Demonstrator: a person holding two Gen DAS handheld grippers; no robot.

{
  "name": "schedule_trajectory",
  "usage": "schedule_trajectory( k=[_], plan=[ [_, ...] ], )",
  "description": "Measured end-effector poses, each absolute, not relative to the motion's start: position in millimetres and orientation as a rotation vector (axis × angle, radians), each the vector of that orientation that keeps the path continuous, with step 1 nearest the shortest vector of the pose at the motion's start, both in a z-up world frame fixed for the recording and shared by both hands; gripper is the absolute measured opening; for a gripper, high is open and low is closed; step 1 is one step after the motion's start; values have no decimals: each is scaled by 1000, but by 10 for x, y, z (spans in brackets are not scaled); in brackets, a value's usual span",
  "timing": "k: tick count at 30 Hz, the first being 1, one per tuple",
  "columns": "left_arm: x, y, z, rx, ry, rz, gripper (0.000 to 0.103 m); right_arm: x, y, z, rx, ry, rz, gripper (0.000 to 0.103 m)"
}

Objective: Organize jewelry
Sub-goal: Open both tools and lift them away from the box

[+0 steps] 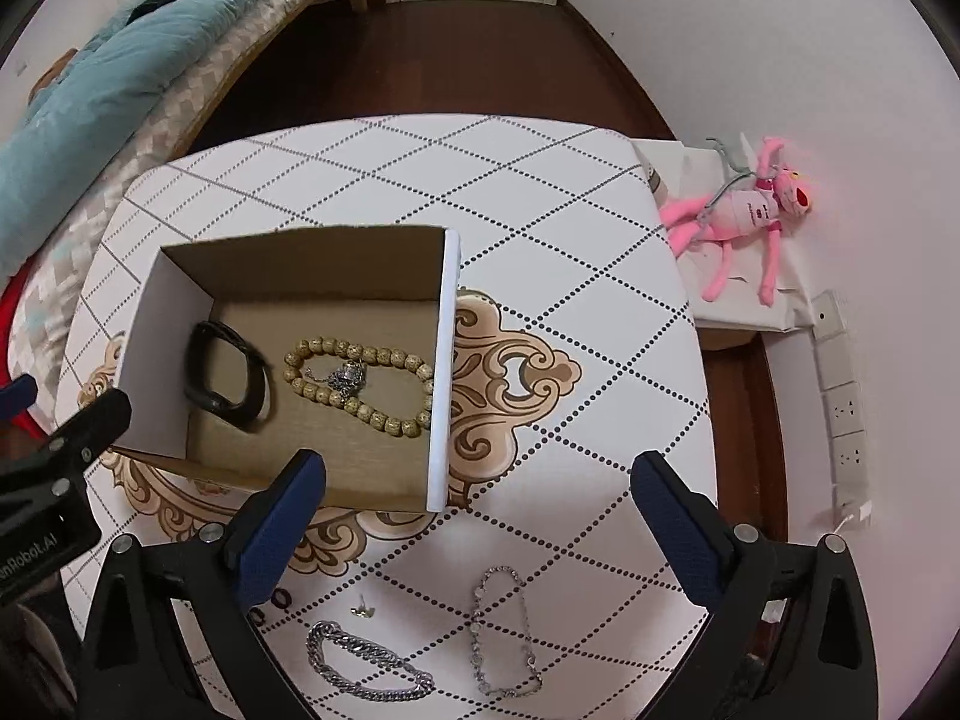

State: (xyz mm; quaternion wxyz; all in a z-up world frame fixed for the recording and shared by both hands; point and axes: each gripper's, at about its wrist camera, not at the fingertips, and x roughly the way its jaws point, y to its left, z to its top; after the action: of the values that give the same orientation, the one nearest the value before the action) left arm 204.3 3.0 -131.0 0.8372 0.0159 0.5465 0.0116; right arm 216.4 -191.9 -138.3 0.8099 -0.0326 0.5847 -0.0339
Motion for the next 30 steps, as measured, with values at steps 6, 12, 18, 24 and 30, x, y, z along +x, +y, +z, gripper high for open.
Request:
schedule_trajectory(
  k=[6, 12, 18, 24, 30],
  plan=[
    [1849, 70, -1115, 9, 1123, 49, 103, 1986, -1939, -1090, -59, 1174, -84, 103],
    [1557, 47, -826, 27, 1050, 55, 103, 1718, -1944, -786, -54, 1102, -89, 103],
    [1277, 41, -503, 21, 983, 45, 103, 1420, -1959, -489, -46, 1038, -89, 102],
    [1048, 48, -261, 12, 933, 32, 103, 1151, -1932, -177, -32, 971, -88, 102],
    [916, 51, -187, 7, 926, 50, 103, 932, -1938, 89, -17, 917, -93, 102]
  ],
)
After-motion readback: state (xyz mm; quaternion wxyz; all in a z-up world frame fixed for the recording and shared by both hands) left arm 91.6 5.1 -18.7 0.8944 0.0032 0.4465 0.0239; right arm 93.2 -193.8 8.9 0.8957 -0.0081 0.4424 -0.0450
